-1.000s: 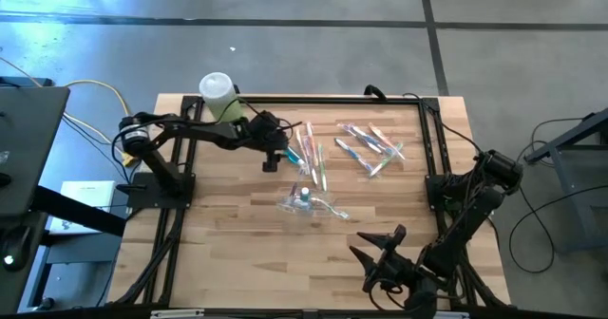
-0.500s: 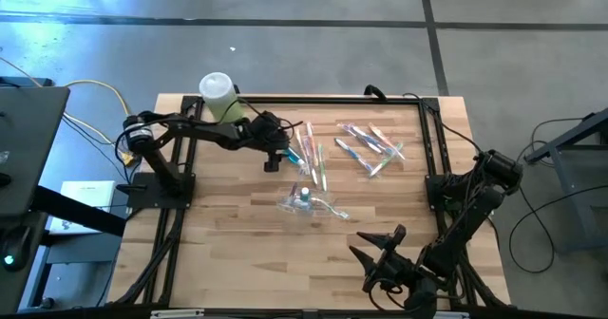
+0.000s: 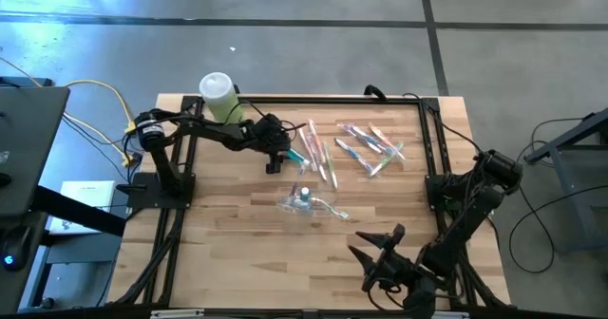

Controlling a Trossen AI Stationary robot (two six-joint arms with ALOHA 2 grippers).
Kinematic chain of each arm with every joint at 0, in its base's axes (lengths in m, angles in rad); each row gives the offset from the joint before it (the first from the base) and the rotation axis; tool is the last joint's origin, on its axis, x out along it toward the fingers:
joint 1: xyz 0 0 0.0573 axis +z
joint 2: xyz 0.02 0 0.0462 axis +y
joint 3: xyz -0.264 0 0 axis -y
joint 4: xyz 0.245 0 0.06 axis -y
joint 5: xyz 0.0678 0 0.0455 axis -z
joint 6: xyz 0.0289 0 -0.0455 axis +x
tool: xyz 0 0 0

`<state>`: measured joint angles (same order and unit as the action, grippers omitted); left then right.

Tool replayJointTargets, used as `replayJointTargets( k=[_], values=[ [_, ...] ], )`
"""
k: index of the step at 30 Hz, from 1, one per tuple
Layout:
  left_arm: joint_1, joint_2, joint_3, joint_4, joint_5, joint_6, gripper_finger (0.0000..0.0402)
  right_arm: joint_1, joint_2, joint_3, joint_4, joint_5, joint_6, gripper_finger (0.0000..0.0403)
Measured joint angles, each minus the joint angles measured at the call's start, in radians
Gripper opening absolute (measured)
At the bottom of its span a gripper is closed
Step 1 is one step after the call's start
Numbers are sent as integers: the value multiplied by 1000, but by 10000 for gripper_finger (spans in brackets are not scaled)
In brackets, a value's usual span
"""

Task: Pick & Place toothbrushing station
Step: Put the mouthwash into the transparent organizer

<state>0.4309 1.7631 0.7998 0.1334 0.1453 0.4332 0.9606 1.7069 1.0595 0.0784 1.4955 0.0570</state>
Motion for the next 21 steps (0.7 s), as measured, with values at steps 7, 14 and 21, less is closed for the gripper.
replayJointTargets(
  k=[7,14,21],
  values=[
    [-12,3,0,-12,4,-20,94,-1,0,0,0,-12,0,190],
    [-41,4,-2,-13,-23,14,24,-1,0,0,0,-13,0,190],
    [-73,5,-2,-1,-84,-17,20,-1,0,0,0,-14,0,190]
  ],
)
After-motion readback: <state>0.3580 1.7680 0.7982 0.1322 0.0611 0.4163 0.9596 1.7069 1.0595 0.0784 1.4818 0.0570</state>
